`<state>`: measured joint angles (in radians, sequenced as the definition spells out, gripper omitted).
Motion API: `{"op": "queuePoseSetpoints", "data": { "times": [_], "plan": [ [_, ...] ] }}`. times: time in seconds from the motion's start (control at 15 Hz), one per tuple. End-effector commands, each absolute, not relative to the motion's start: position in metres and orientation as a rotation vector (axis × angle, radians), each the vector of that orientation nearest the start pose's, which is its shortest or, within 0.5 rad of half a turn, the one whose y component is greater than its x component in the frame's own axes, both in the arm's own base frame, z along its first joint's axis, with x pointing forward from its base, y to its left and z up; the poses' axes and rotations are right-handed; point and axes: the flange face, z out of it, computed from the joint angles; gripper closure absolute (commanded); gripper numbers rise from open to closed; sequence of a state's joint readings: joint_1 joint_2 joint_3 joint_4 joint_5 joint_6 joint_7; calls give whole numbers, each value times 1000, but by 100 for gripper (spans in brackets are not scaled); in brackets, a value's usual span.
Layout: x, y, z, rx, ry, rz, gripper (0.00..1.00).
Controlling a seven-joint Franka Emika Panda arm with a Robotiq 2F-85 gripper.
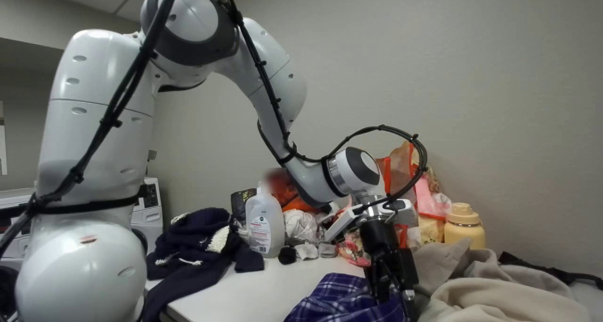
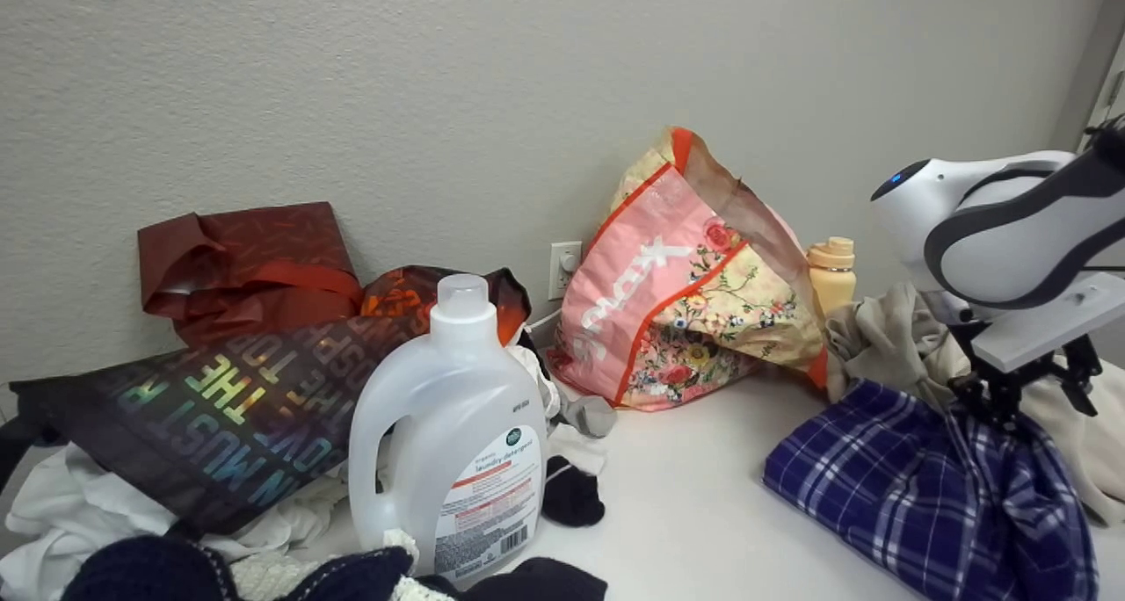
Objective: Fold the checked garment
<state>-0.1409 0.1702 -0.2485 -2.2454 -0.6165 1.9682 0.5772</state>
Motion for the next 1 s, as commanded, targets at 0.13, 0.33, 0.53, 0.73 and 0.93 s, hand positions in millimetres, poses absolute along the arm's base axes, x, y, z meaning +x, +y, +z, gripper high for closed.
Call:
{"op": "queuePoseSetpoints", "data": {
  "times": [0.13,0.33,0.53,0.73,0.93],
  "plan": [
    [448,-231,344,2398,-757,-417,0],
    [451,-229,364,2425,-765,-372,0],
    [453,-223,373,2446,-742,-346,0],
    [459,-211,372,2492,-746,-317,0],
    [465,-187,357,2564,-716,-331,0]
  ]
}}
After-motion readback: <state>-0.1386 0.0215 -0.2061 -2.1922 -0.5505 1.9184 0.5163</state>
